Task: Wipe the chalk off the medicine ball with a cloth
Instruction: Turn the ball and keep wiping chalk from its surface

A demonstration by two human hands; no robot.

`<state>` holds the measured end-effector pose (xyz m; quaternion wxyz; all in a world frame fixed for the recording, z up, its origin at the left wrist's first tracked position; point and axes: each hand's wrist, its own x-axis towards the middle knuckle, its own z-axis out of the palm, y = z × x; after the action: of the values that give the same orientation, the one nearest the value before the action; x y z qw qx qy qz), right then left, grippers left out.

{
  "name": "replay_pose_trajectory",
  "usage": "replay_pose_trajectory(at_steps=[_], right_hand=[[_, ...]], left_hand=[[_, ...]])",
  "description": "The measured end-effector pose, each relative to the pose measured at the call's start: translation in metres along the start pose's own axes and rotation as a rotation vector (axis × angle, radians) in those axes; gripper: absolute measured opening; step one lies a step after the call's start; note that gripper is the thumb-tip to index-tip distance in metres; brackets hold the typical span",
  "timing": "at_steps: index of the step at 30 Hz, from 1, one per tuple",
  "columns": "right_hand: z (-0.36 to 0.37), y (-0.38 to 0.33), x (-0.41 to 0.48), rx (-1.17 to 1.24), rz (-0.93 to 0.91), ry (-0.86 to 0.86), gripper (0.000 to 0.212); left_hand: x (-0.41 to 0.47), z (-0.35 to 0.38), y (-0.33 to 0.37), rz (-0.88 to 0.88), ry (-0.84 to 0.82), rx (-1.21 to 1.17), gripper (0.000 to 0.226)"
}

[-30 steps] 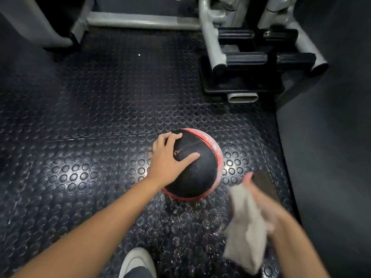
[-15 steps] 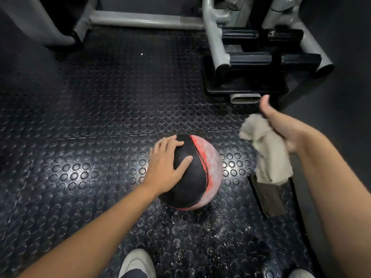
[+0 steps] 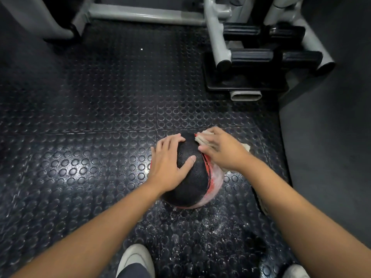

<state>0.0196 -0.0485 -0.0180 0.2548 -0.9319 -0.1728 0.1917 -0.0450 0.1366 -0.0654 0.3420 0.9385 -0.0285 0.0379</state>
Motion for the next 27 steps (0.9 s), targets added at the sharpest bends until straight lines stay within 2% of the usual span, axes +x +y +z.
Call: replay_pose_trajectory(at_steps=[2, 6, 9, 12, 14, 16, 19, 22, 24, 27], right_hand=[[0.010, -0.003, -0.005, -0.124, -0.001, 0.055, 0.042], [0.022, -0.007, 0.002, -0.131, -0.015, 0.234, 0.033], [0.018, -0.004, 0.027, -0.139, 0.032, 0.181, 0.021], [0.008, -0.003, 0.050, -0.098, 0.103, 0.032, 0.020], [0.009, -0.001, 0.052, -0.055, 0.084, 0.023, 0.022], [0.016, 0.001, 0.035, -0.065, 0.005, 0.109, 0.025], [0.027, -0.003, -0.013, -0.128, -0.184, 0.269, 0.045], [0.033, -0.009, -0.021, -0.140, -0.188, 0.351, 0.050], [0.028, -0.013, 0.005, -0.102, -0.080, 0.316, 0.047], [0.012, -0.016, 0.049, -0.010, 0.053, 0.115, 0.040]], left_hand=[[-0.001, -0.001, -0.003, 0.000, -0.004, -0.023, 0.056], [-0.003, -0.004, -0.002, 0.000, -0.004, -0.009, 0.058], [-0.008, -0.003, 0.000, 0.012, 0.005, 0.031, 0.061], [-0.011, 0.000, -0.001, 0.024, 0.014, 0.059, 0.061], [-0.007, -0.002, -0.002, 0.000, 0.000, 0.057, 0.062], [-0.002, -0.004, -0.005, -0.025, -0.007, 0.030, 0.063], [0.002, -0.007, -0.010, -0.039, -0.003, -0.010, 0.064], [-0.003, -0.005, -0.012, 0.007, -0.006, 0.008, 0.063], [-0.009, -0.005, -0.011, 0.042, 0.004, 0.026, 0.060], [-0.014, -0.004, -0.007, 0.064, 0.009, 0.046, 0.059]])
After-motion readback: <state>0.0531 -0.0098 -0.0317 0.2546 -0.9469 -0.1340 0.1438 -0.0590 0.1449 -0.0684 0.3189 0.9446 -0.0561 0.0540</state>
